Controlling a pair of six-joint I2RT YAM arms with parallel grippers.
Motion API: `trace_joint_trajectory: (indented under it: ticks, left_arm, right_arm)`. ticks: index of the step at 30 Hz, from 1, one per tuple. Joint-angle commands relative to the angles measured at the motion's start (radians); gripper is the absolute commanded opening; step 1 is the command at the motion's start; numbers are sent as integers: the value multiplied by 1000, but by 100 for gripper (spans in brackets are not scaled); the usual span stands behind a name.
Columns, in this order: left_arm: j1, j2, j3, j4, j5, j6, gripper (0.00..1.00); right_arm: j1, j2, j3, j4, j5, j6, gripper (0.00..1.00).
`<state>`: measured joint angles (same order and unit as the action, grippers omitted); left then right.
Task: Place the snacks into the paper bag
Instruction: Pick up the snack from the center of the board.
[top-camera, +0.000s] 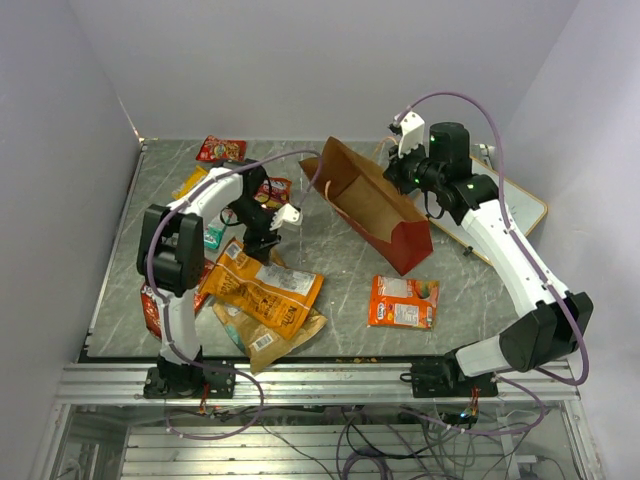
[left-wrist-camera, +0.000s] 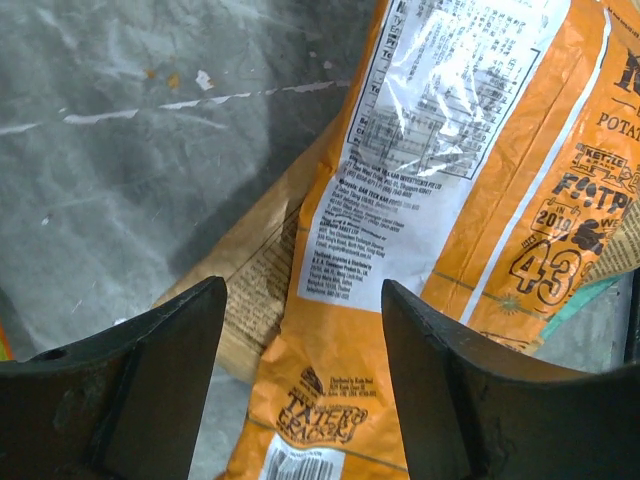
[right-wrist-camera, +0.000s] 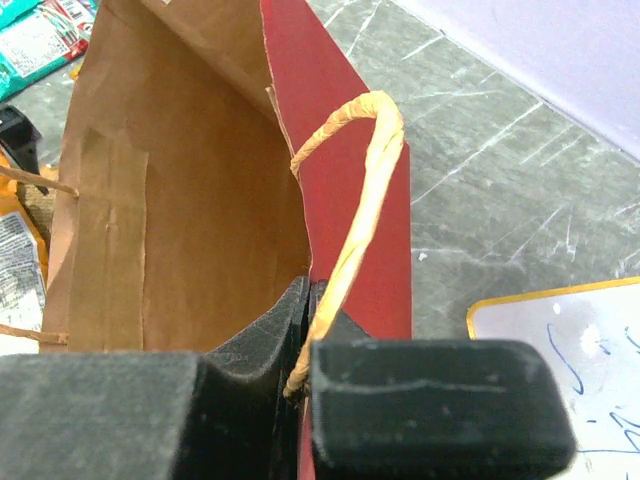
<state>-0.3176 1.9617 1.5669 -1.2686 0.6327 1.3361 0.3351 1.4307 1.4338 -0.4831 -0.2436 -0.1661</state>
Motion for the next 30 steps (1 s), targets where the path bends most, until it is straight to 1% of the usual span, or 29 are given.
trace_joint_trajectory:
  ticks: [1, 4, 10, 13, 17, 20, 22, 26, 28, 30]
  left_arm:
    - [-38, 55, 47, -84, -25, 87, 73]
    - [-44, 76, 30, -82, -39, 101, 71]
    - [-46, 61, -36, 3, -75, 89, 70]
    - [-48, 60, -53, 5, -87, 93, 70]
    - [-48, 66, -71, 6, -104, 93, 64]
    - [-47, 55, -78, 16, -94, 91, 56]
    - [-47, 46, -77, 20, -78, 86, 47]
    - [-49, 34, -73, 17, -56, 78, 25]
    - [-49, 21, -65, 9, -59, 63, 18]
    - [-49, -12, -62, -1, -59, 53, 14]
  right_arm:
    - [2, -25, 14, -5, -12, -7, 0]
    - [1, -18, 15, -5, -6, -12, 0]
    - [1, 7, 30, -12, -5, -18, 0]
    - [1, 19, 42, -20, -4, -21, 0]
    - [1, 25, 41, -18, 13, -28, 0]
    - [1, 25, 37, -17, 25, -33, 0]
    - [0, 25, 37, -19, 28, -34, 0]
    - [0, 20, 28, -14, 35, -36, 0]
    - [-1, 21, 23, -12, 35, -36, 0]
    - [0, 20, 18, -11, 34, -41, 0]
